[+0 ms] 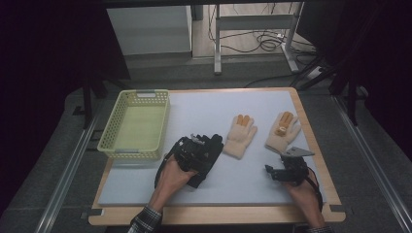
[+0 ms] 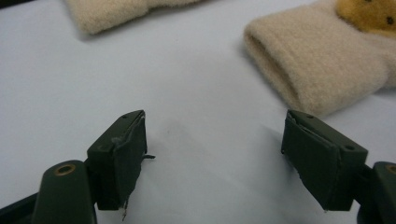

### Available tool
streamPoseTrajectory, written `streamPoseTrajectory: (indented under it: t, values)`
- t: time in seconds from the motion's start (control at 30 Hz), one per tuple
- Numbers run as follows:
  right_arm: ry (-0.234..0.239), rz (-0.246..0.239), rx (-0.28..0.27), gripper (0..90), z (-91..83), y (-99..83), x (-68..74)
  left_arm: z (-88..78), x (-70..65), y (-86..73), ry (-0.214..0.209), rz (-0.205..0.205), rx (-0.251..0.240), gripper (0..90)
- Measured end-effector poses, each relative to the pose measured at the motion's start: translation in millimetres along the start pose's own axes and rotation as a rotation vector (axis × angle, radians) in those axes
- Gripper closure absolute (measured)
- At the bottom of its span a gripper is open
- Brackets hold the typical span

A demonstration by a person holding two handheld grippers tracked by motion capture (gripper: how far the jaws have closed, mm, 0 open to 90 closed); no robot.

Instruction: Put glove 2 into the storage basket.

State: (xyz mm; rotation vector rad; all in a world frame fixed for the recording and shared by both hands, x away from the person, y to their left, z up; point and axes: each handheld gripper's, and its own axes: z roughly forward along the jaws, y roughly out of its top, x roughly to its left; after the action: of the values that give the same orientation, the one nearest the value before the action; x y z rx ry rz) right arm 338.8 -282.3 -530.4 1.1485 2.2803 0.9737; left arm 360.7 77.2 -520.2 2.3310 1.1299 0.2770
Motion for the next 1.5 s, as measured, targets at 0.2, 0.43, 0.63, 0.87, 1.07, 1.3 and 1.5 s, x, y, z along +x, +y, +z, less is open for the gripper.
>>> streamPoseTrajectory:
  t: [0.2, 0.43, 0.63, 0.87, 1.07, 1.3, 1.5]
  values:
    - [-0.001, -0.002, 0.002, 21.9, -0.1, 0.0, 0.1, 5.5, -6.5, -1.8, 0.025, 0.038, 0.015, 1.0]
    - [-0.002, -0.002, 0.001, 21.8, 0.0, 0.0, 0.3, -1.4, -14.7, 2.8, 0.01, 0.051, 0.05, 25.6]
    - [-0.002, 0.0, 0.001, 21.8, 0.0, 0.0, 0.6, -6.0, -14.4, 3.7, 0.03, 0.051, 0.042, 58.0]
    - [-0.002, -0.002, 0.0, 21.8, 0.1, 0.0, 0.4, -13.2, -1.5, 8.5, -0.013, 0.006, 0.03, 65.8]
    - [-0.002, -0.002, 0.0, 21.8, 0.0, 0.0, 0.4, -28.2, 9.1, 22.1, 0.015, 0.002, 0.008, 65.6]
    - [-0.002, -0.001, 0.0, 21.8, 0.0, -0.1, 0.4, -58.6, 25.9, 42.9, 0.056, -0.006, -0.033, 65.1]
    - [-0.002, 0.0, 0.001, 21.8, 0.1, -0.1, 0.4, -87.3, 48.5, 55.1, 0.118, -0.023, -0.055, 64.6]
